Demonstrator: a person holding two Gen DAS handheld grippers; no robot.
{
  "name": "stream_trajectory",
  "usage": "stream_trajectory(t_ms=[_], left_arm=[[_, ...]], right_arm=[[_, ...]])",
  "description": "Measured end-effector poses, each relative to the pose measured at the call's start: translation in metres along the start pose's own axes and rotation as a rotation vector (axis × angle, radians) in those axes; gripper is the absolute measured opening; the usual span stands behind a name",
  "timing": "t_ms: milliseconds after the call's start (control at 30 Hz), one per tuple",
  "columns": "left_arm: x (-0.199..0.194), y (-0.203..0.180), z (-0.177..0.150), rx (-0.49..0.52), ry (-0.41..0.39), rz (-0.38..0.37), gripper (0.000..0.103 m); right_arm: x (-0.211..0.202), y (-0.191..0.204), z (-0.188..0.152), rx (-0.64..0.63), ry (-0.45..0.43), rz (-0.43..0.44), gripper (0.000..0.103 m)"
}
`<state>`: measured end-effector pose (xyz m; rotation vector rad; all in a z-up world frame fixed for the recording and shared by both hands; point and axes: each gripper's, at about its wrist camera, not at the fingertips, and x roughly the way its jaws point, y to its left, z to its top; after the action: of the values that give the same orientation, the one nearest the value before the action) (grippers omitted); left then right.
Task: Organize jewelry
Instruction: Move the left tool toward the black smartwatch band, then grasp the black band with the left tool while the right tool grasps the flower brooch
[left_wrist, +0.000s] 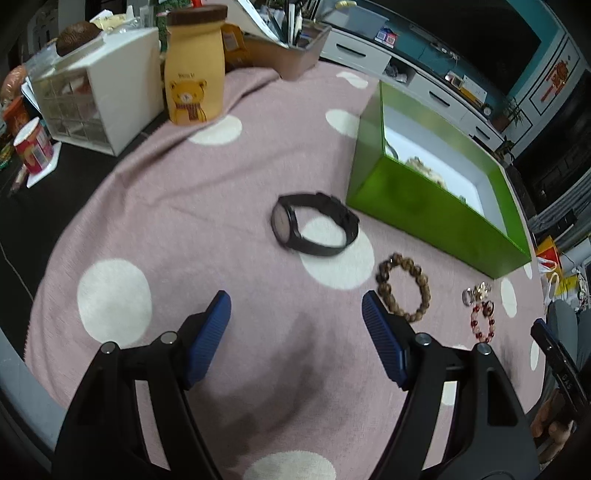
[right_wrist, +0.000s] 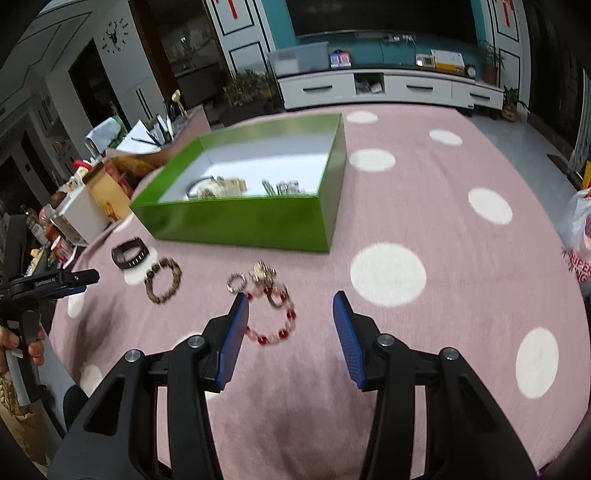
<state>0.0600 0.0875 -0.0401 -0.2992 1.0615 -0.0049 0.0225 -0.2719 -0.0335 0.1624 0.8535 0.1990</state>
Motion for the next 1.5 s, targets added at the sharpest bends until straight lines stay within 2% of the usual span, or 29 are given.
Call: stream_trajectory(t_ms=[200,500,633,800,900,967,1133,1167,1233,1333,1500], left_arm=[[0.002,-0.001,-0.002,-0.020,-0.007,-0.004,0.075],[0.012,0.006,0.011,-0.056,-0.023,0.046,0.073],[0.021,0.009,0.024,-0.088,-0.029,0.069,0.059],[0.035,0.001,0.038,-0.070,-0.033,0.086,0.052],[0.046,-0.005,0.047,-0.051,-0.029,0.106,0.046],[0.053,-0.007,0.051,-0.041,-0.018,0.119,0.035],[0.064,-0.012,0.054,-0.016,-0.007,0.132,0.029],[0.065,-0.011,0.054,-0.017,-0.006,0.134,0.024],[0.066,-0.011,0.054,-0.001,-0.013,0.151,0.016],[0.065,-0.012,0.051,0.022,-0.030,0.162,0.012],[0.064,-0.008,0.048,0.019,-0.047,0.156,0.007]], right_arm=[[0.008,0.008,-0.008,-0.020,0.013,0.008,0.048],[0.028,0.019,-0.009,-0.050,0.039,0.031,0.048],[0.039,0.022,-0.004,-0.060,0.040,0.040,0.048],[0.058,0.029,0.004,-0.087,0.042,0.037,0.047],[0.072,0.031,0.011,-0.104,0.042,0.033,0.042],[0.083,0.031,0.016,-0.108,0.053,0.019,0.037],[0.098,0.034,0.022,-0.132,0.062,0.009,0.031],[0.099,0.036,0.024,-0.143,0.066,0.007,0.027],[0.101,0.039,0.024,-0.169,0.064,-0.013,0.026],[0.101,0.043,0.022,-0.201,0.056,-0.033,0.025],[0.099,0.037,0.023,-0.169,0.040,-0.027,0.024]])
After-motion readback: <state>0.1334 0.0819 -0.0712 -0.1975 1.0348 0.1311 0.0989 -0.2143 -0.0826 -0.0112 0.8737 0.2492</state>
